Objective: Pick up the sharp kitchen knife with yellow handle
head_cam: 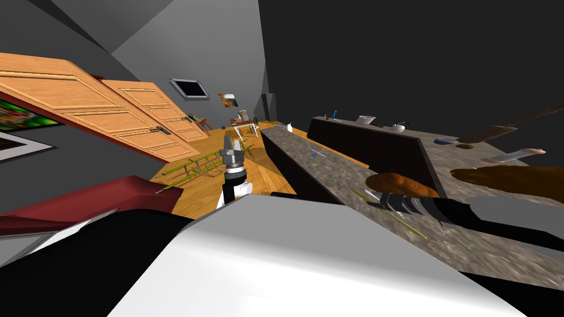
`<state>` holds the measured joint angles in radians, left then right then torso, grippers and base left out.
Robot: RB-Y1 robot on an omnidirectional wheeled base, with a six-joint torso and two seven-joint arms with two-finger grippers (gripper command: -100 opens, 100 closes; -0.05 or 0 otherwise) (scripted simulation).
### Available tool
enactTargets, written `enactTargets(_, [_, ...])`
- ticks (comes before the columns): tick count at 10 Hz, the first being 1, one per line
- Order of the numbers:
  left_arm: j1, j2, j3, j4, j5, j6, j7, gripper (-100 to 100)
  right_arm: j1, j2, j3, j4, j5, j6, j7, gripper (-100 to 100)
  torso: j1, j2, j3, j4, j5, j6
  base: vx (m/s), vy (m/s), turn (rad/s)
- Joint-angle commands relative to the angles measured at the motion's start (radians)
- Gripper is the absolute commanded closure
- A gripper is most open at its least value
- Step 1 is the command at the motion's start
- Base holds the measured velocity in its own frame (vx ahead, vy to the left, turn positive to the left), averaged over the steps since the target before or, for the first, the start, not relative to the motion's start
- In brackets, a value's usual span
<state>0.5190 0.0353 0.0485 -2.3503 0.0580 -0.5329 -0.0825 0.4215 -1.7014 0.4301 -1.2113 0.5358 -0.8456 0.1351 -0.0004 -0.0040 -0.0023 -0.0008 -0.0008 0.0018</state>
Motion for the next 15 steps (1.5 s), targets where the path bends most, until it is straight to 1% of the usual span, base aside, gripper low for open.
enactTargets(1, [0.0,0.0,0.0,0.0,0.0,0.0,0.0,0,0.001,-0.004,0.027,0.035,0.03,-0.02,-0.001,-100,0.0,0.0,0.0,0.0,0.0,0.0,0.054,0.004,0.079])
enactTargets(4, [0.0,0.0,0.0,0.0,0.0,0.0,0.0,0,0.034,-0.018,0.076,0.082,0.07,-0.042,0.012,-100,0.0,-0.002,-0.001,0.0,0.0,0.0,0.078,0.0,0.088])
enactTargets(5, [0.0,0.0,0.0,0.0,0.0,0.0,0.0,0,0.034,-0.018,0.076,0.082,0.07,-0.042,0.012,-100,0.0,-0.002,-0.001,-0.001,0.0,0.0,0.057,0.0,0.02])
enactTargets(6, [0.0,0.0,0.0,0.0,0.0,0.0,0.0,0,0.056,-0.018,0.106,0.107,0.095,-0.055,0.02,-100,0.001,-0.001,-0.001,0.0,0.0,0.0,0.08,0.004,0.087])
enactTargets(8, [0.0,0.0,0.0,0.0,0.0,0.0,0.0,0,0.056,-0.018,0.106,0.107,0.095,-0.055,0.02,-100,0.001,0.001,0.001,0.0,0.0,0.0,0.007,0.006,-0.009])
enactTargets(9, [0.0,0.0,0.0,0.0,0.0,0.0,0.0,0,0.067,-0.025,0.103,0.097,0.082,-0.047,0.025,-100,0.001,0.002,0.001,0.001,0.0,0.0,0.0,0.0,0.0])
enactTargets(10, [0.0,0.0,0.0,0.0,0.0,0.0,0.0,0,0.065,-0.024,0.103,0.099,0.084,-0.049,0.023,0,0.001,0.003,0.002,0.001,0.0,0.0,0.0,0.0,0.0])
enactTargets(11, [0.0,0.0,0.0,0.0,0.0,0.0,0.0,0,0.069,0.008,0.109,0.109,0.093,-0.03,0.032,-100,0.001,0.003,0.002,0.001,0.0,0.0,0.008,0.0,0.097])
enactTargets(13, [0.0,0.0,0.0,0.0,0.0,0.0,0.0,0,0.072,0.035,0.114,0.118,0.1,-0.015,0.038,-100,0.0,0.002,0.001,0.001,0.0,0.0,0.008,-0.001,0.053])
enactTargets(14, [0.0,0.0,0.0,0.0,0.0,0.0,0.0,0,0.08,0.019,0.11,0.107,0.089,-0.018,0.037,-100,0.0,0.003,0.002,0.001,0.0,0.0,0.0,0.0,0.0])
enactTargets(15, [0.0,0.0,0.0,0.0,0.0,0.0,0.0,0,0.08,0.02,0.11,0.107,0.089,-0.015,0.038,100,0.001,0.003,0.002,0.001,0.0,0.0,0.0,0.0,0.0])
